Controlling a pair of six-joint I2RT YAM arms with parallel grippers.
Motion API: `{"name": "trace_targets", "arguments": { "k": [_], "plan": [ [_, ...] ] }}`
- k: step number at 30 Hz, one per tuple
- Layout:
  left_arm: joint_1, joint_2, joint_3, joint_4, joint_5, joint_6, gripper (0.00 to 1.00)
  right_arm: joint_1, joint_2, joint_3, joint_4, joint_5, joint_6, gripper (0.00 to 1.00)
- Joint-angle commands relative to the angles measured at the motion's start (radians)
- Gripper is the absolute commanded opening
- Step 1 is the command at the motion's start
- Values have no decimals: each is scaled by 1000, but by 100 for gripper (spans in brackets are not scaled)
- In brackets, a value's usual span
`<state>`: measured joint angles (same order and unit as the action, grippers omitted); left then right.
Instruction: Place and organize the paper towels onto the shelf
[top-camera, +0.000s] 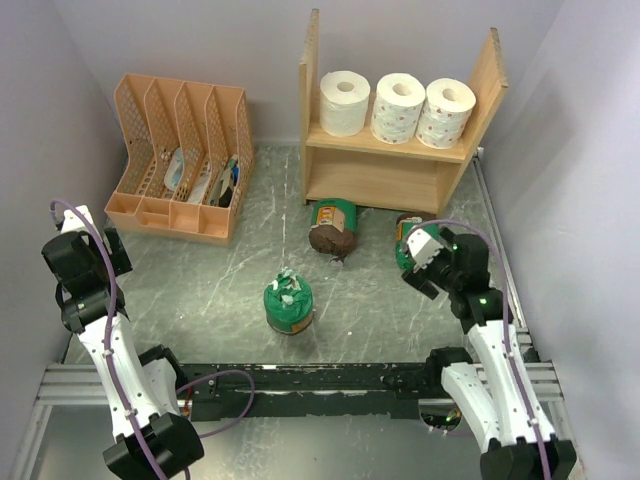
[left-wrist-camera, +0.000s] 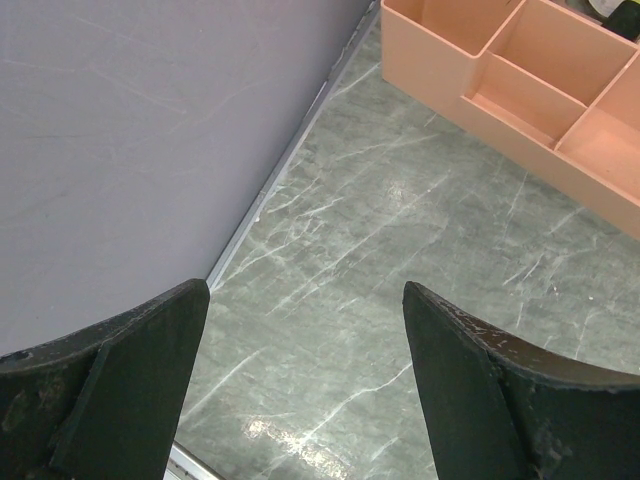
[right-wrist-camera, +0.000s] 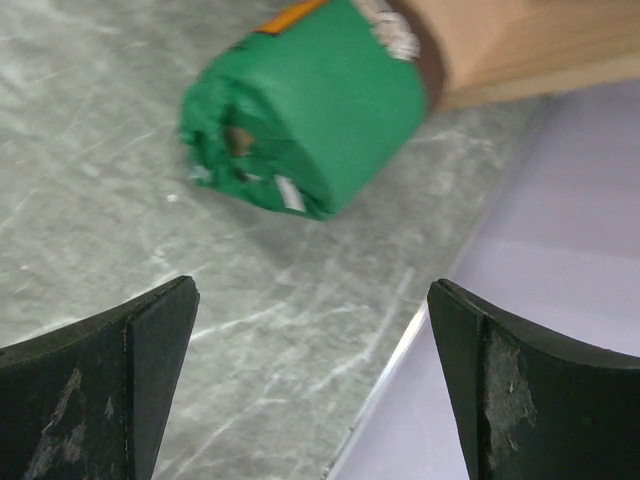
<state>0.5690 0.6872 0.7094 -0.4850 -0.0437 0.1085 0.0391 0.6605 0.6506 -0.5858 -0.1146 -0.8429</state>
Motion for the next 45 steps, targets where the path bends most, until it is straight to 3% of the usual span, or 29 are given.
{"name": "trace_targets", "arguments": {
  "k": [1, 3, 8, 15, 20, 22, 26, 30, 32, 38, 45],
  "plan": [
    [16, -13, 14, -3, 14, 7, 91, 163, 44, -27, 88, 87, 44, 100],
    [17, -18, 10, 1, 12, 5, 91, 262, 67, 14, 76, 64, 102, 100],
    [19, -5, 11, 4, 5, 2, 91, 355, 193, 208, 10, -37, 207, 100],
    [22, -2, 11, 5, -18, -3, 91, 586, 512, 645, -163, -70, 321, 100],
    [32, -9, 10, 9, -29, -6, 91, 623, 611, 834, -172, -124, 560, 100],
    [38, -9, 9, 10, -28, -5, 91, 624, 622, 863, -162, -42, 722, 100],
    [42, 4, 10, 11, -25, -3, 91, 625, 638, 838, -108, -24, 898, 100],
    [42, 19, 17, 4, -21, -1, 91, 642, 724, 837, -105, -82, 970, 100],
    [43, 16, 15, 3, -21, 0, 91, 669, 777, 867, -107, -91, 965, 100],
    [42, 5, 11, 10, -23, -2, 91, 814, 828, 923, -112, 119, 887, 100],
    [42, 12, 12, 8, -19, -1, 91, 870, 957, 919, -266, 95, 898, 92]
  ]
}}
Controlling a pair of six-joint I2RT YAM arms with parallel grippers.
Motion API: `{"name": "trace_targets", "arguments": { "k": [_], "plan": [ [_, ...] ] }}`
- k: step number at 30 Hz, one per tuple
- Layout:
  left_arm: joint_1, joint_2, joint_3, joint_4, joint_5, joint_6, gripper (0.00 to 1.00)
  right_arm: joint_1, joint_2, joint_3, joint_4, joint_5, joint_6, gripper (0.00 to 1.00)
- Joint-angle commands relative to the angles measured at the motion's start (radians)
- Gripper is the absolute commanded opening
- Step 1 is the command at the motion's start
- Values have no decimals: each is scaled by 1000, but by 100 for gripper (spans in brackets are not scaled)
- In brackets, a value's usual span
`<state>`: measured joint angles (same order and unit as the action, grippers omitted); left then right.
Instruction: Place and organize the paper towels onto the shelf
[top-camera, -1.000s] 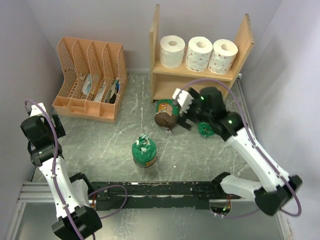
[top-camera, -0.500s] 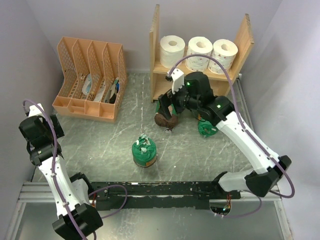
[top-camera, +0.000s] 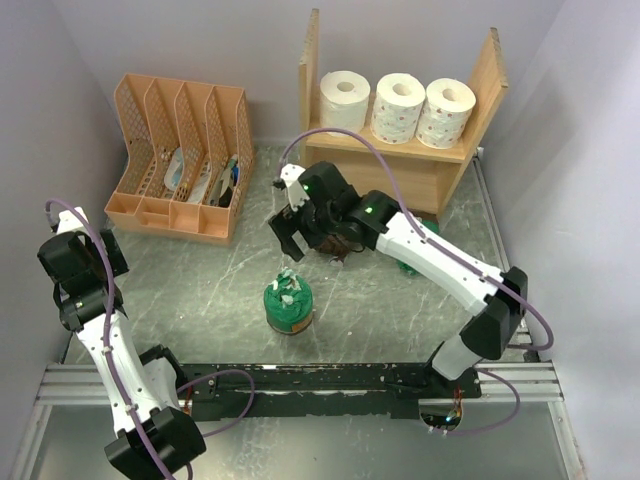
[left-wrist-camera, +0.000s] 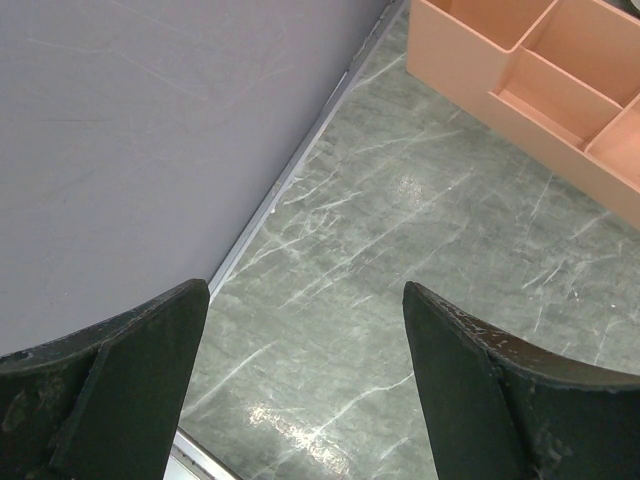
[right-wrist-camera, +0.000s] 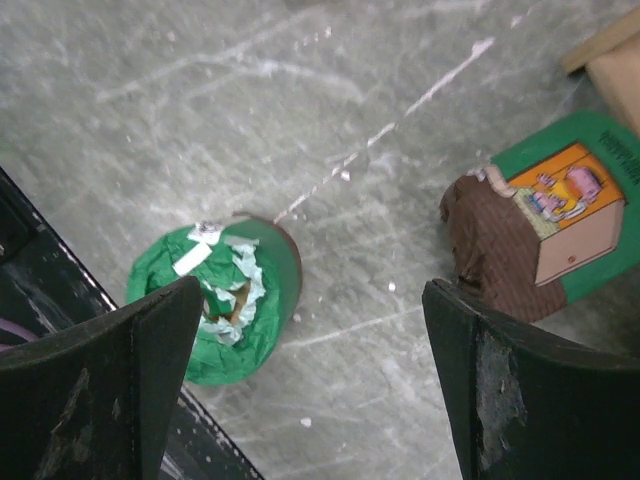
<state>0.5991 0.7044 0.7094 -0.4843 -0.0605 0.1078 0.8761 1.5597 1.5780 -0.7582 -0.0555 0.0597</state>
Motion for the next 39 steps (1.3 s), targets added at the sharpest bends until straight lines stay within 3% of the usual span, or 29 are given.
{"name": "trace_targets", "arguments": {
  "k": [1, 6, 22, 27, 39],
  "plan": [
    [13, -6, 13, 7, -2, 0, 91, 43, 54, -28, -90, 52, -8, 91],
    [13, -7, 12, 8, 5, 1, 91, 55, 36, -125, -62, 78, 1, 84],
    [12, -7, 12, 6, 10, 2, 91, 129, 119, -139, -68, 61, 26, 83],
    [13, -7, 13, 6, 12, 2, 91, 130, 150, -148, -50, 65, 27, 72],
    [12, -7, 14, 4, 16, 6, 91, 130, 174, -186, -29, -19, 46, 59]
  ]
}}
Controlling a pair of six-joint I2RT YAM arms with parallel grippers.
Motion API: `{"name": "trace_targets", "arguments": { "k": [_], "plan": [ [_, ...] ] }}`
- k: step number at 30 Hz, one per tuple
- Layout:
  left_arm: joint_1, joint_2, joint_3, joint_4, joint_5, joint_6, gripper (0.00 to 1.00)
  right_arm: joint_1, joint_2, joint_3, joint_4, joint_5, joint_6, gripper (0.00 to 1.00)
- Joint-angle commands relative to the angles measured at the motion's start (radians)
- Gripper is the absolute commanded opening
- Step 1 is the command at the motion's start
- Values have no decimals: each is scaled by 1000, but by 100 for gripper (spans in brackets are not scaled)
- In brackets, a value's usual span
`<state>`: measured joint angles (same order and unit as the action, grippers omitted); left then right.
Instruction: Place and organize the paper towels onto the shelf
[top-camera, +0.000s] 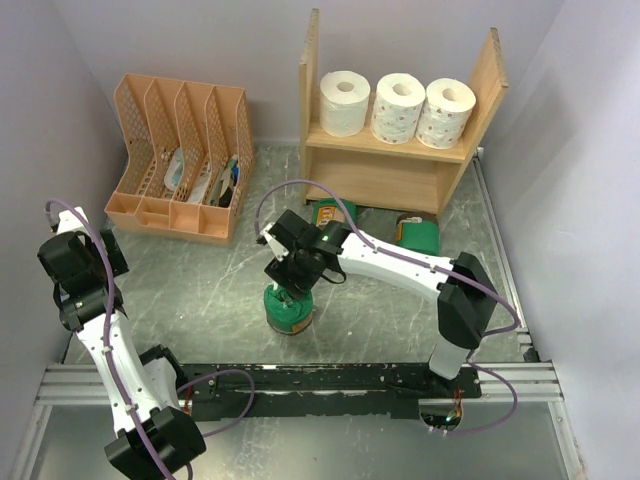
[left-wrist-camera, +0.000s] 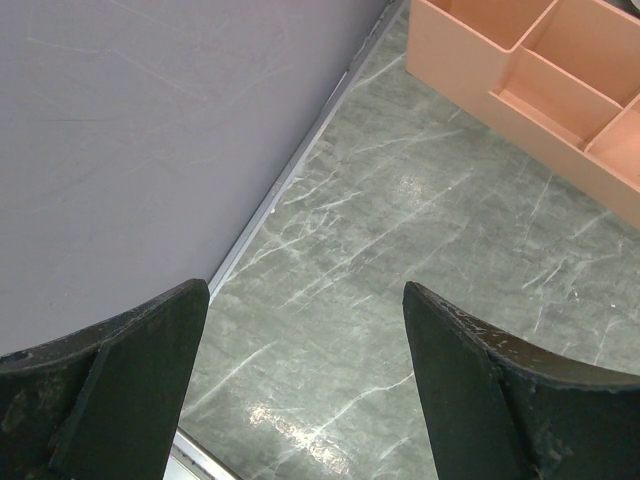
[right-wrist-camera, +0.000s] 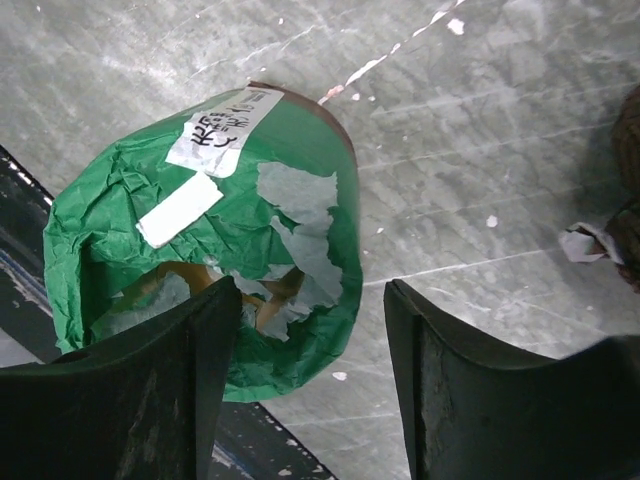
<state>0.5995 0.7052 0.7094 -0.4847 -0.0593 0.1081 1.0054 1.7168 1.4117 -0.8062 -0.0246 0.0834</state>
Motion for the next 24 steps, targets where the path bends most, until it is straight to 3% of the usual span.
{"name": "trace_targets", "arguments": {
  "k": [1, 6, 12, 19, 24],
  "plan": [
    [12, -8, 14, 5, 15, 5, 91, 1, 20, -17, 17, -57, 22, 58],
    [11, -8, 14, 3, 15, 5, 91, 2, 38, -1, 16, -69, 24, 50],
    [12, -8, 14, 3, 15, 5, 91, 2, 43, 17, 3, -55, 16, 22],
    [12, -7, 13, 3, 17, 5, 91, 1, 31, 13, 2, -37, 21, 0],
    [12, -7, 14, 4, 16, 5, 91, -4, 12, 48, -11, 59, 30, 0]
  ]
}}
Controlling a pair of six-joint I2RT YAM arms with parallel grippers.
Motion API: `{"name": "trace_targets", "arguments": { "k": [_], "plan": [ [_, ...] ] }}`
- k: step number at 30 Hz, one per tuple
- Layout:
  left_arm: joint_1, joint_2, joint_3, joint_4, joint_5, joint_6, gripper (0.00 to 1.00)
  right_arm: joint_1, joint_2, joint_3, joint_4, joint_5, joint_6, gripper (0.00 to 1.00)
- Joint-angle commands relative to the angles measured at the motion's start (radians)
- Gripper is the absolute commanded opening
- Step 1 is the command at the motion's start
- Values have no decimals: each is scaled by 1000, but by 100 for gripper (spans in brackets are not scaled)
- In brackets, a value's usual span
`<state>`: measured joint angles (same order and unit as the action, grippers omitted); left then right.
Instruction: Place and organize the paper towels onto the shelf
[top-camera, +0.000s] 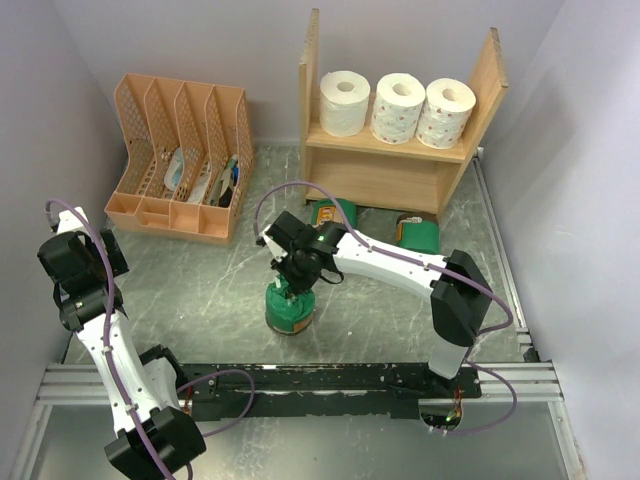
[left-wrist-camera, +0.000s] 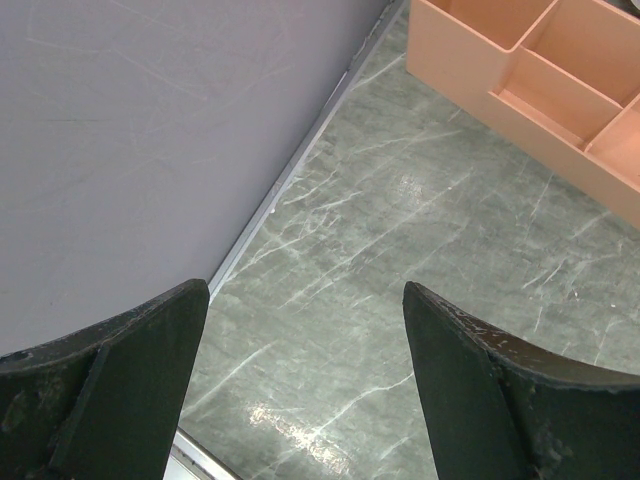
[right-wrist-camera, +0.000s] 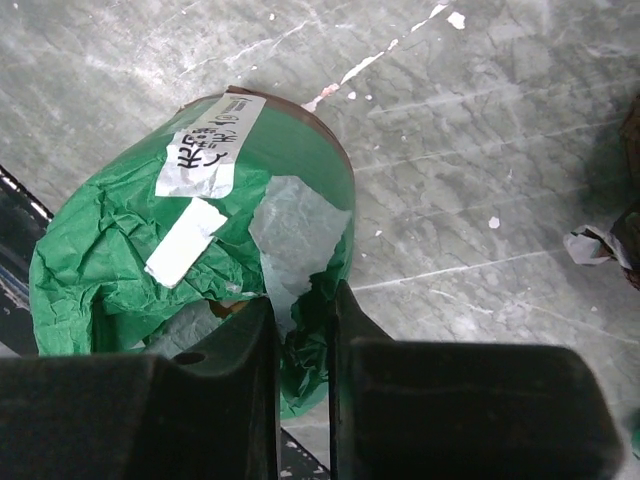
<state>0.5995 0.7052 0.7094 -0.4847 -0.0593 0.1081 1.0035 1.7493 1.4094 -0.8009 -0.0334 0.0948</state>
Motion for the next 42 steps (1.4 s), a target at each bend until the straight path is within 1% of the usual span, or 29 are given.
{"name": "trace_targets", "arguments": {
  "k": [1, 3, 6, 11, 13, 18, 21, 26, 27, 28, 30, 32, 33, 36, 40, 42],
  "plan": [
    [12, -8, 14, 4, 16, 5, 91, -6, -28, 60, -22, 108, 25, 0],
    [12, -9, 14, 4, 15, 5, 91, -27, -50, 76, -29, 173, 47, 0],
    [12, -8, 14, 4, 15, 4, 91, -98, -95, 83, -30, 239, 93, 0],
    [12, -6, 14, 4, 17, 5, 91, -315, -210, 40, -12, 152, 204, 0],
    [11, -5, 14, 4, 17, 5, 91, -360, -245, 34, -29, 182, 256, 0],
    [12, -6, 14, 4, 18, 5, 91, -372, -290, 94, -149, 329, 428, 0],
    [12, -7, 14, 5, 16, 6, 90, -392, -355, 85, -139, 296, 443, 0],
    [12, -9, 13, 5, 17, 6, 90, -499, -374, 40, -138, 186, 484, 0],
    [12, -10, 12, 5, 17, 5, 90, -504, -379, 36, -138, 180, 498, 0],
    [11, -10, 13, 5, 16, 5, 90, -534, -383, 36, -140, 187, 520, 0],
    [12, -11, 12, 5, 16, 5, 90, -566, -394, 33, -154, 256, 581, 0],
    [12, -11, 12, 7, 19, 7, 90, -584, -401, 25, -184, 417, 692, 0],
    [12, -12, 11, 8, 19, 7, 90, -588, -398, 19, -192, 444, 711, 0],
    [13, -8, 13, 6, 17, 5, 90, -590, -375, 35, -214, 443, 727, 0],
    [12, -6, 13, 7, 16, 5, 90, -616, -347, 75, -227, 454, 797, 0],
    [12, -4, 12, 8, 16, 6, 90, -644, -321, 86, -234, 405, 820, 0]
  ]
}}
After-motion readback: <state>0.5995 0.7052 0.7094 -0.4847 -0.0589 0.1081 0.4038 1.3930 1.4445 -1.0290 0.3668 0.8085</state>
